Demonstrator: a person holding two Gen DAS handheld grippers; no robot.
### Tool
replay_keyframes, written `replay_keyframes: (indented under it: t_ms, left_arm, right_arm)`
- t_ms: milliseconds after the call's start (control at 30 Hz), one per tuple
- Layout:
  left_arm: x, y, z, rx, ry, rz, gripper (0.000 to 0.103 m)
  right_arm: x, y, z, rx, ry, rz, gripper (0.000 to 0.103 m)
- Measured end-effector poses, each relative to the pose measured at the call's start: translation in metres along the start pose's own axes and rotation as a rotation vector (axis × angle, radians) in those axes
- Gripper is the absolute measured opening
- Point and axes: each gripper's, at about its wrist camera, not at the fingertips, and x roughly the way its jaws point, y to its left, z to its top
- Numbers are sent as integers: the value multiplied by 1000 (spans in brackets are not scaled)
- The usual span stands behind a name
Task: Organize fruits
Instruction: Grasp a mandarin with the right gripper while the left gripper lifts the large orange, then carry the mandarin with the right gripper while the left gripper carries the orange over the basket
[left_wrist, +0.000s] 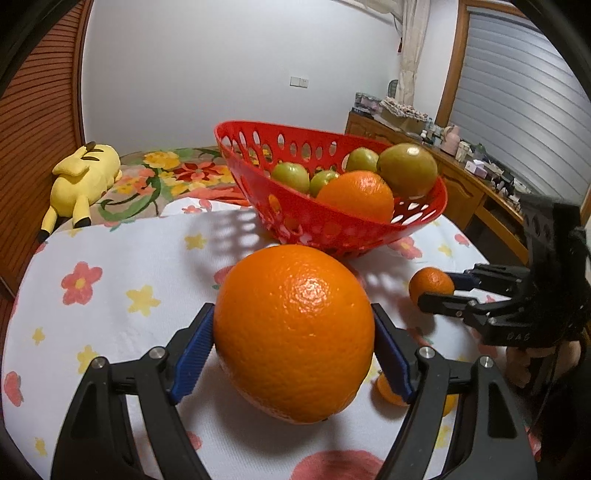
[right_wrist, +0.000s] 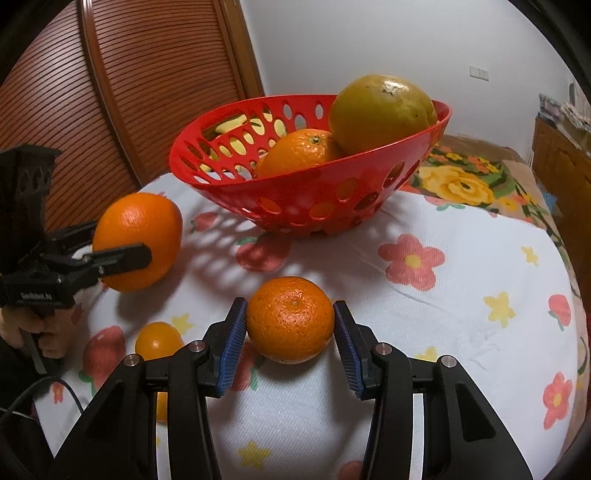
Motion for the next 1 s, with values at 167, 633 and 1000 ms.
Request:
replay_keyframes:
  t_ms: [167, 633, 1000]
  left_arm:
    - [-14, -5, 13, 9, -34, -2, 79]
    - [-39, -22, 64, 62, -123, -13, 80]
    - [-19, -19, 92, 82, -109, -10, 80]
  right_arm:
    - [-4, 0, 0, -4, -17, -5, 47]
    - [-37, 1, 11, 15, -120, -3, 47]
    - [-73, 4, 38, -12, -167, -37, 47]
